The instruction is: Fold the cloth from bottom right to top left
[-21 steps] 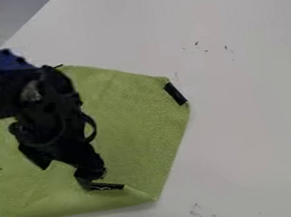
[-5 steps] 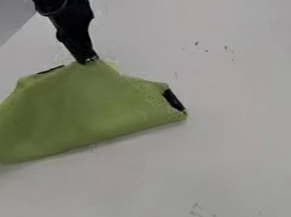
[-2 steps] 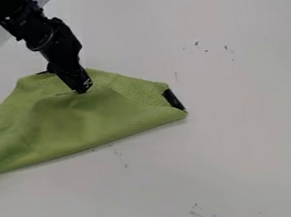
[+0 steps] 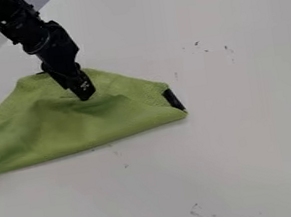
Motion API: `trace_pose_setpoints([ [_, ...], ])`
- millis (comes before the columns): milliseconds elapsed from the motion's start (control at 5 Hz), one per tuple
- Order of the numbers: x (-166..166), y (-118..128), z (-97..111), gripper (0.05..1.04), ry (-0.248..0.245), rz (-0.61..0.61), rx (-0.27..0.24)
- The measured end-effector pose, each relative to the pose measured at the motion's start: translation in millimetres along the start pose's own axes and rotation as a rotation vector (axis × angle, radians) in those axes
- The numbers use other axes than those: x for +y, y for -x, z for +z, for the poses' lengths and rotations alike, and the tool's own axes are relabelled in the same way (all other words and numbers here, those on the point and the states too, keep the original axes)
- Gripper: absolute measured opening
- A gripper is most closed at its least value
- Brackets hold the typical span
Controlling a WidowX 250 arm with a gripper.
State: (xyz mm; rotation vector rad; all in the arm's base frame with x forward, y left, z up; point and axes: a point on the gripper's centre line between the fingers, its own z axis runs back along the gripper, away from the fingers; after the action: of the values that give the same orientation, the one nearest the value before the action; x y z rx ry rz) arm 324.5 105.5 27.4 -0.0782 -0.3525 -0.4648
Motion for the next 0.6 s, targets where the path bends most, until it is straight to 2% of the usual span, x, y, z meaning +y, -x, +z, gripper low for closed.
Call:
trace_pose_setpoints([
  [200, 0, -5, 8, 1.003, -0.033, -0.011, 0.017],
  [400, -1, -26, 30, 0.999, -0.109, 0.002, 0.063],
  [600, -13, -47, 42, 0.999, -0.189, 0.149, 0.129],
])
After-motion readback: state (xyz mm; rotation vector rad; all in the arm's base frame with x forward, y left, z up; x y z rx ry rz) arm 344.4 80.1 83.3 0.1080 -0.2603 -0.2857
